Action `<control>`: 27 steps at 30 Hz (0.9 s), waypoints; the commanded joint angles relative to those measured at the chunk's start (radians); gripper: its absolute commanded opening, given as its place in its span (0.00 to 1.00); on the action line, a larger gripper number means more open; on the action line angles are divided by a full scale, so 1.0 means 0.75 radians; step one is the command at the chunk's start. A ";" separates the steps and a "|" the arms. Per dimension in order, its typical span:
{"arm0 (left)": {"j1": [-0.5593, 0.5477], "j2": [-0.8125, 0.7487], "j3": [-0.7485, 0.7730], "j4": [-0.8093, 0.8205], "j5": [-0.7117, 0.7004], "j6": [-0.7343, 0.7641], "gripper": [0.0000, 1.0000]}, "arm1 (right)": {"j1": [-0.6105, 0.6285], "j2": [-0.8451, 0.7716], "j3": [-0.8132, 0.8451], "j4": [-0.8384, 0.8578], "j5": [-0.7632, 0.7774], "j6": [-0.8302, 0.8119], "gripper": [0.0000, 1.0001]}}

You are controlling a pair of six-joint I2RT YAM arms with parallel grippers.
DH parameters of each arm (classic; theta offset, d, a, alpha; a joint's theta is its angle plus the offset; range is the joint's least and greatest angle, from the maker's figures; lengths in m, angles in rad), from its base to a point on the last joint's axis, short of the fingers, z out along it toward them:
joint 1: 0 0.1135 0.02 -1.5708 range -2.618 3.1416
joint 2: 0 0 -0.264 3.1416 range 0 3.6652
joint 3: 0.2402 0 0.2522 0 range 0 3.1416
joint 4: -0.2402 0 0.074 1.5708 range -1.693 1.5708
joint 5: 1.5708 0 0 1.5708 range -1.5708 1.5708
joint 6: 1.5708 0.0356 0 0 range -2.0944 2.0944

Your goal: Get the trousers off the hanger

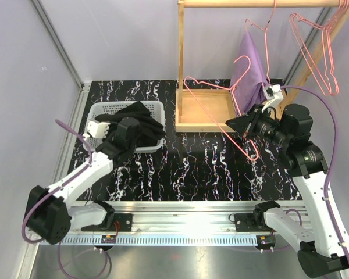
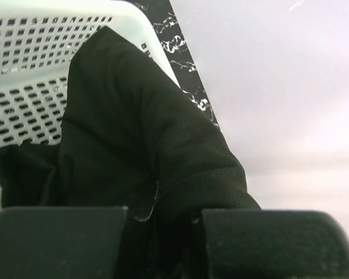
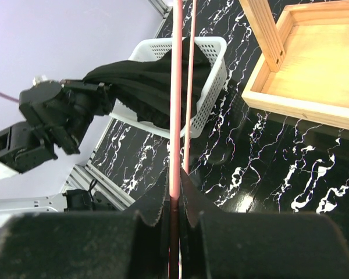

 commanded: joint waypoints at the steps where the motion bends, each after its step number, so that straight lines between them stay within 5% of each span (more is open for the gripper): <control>1: -0.028 -0.129 -0.054 0.130 -0.122 -0.121 0.00 | 0.011 -0.015 0.000 0.100 -0.041 0.020 0.00; 5: -0.026 -0.235 -0.239 0.468 -0.058 0.134 0.00 | 0.011 -0.023 -0.012 0.114 -0.039 0.028 0.00; 9: 0.106 -0.227 -0.340 0.796 0.361 0.386 0.00 | 0.009 -0.027 -0.022 0.135 -0.055 0.051 0.00; 14: 0.180 -0.094 -0.273 1.087 0.637 0.597 0.00 | 0.009 -0.033 -0.020 0.143 -0.059 0.065 0.00; 21: 0.260 -0.045 -0.154 1.238 0.896 0.636 0.00 | 0.009 -0.031 -0.010 0.139 -0.059 0.071 0.00; 27: 0.466 -0.063 -0.442 1.492 1.199 0.495 0.00 | 0.009 -0.029 -0.035 0.153 -0.076 0.077 0.00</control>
